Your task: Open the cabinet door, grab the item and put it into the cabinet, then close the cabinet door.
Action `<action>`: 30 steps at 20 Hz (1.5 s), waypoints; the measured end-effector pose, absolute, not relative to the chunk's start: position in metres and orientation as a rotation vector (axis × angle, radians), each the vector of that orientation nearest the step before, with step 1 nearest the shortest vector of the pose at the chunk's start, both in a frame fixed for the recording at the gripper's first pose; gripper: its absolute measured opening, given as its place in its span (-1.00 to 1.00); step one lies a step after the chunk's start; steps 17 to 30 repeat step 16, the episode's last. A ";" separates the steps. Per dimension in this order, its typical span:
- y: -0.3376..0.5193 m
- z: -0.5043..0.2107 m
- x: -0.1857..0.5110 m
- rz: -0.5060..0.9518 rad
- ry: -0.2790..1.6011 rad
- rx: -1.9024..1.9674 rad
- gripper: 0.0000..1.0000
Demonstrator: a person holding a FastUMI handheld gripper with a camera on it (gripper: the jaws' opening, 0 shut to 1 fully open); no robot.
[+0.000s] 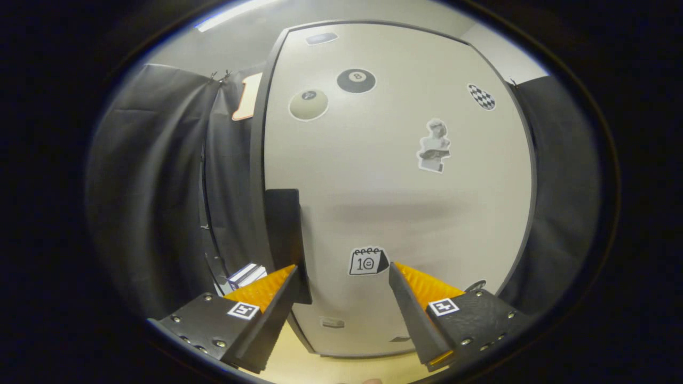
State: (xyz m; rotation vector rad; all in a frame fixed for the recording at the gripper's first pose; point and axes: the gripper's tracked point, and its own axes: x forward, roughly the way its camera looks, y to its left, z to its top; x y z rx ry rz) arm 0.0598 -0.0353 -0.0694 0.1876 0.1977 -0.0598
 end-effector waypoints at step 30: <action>-0.113 0.012 0.014 -0.115 0.019 0.169 0.98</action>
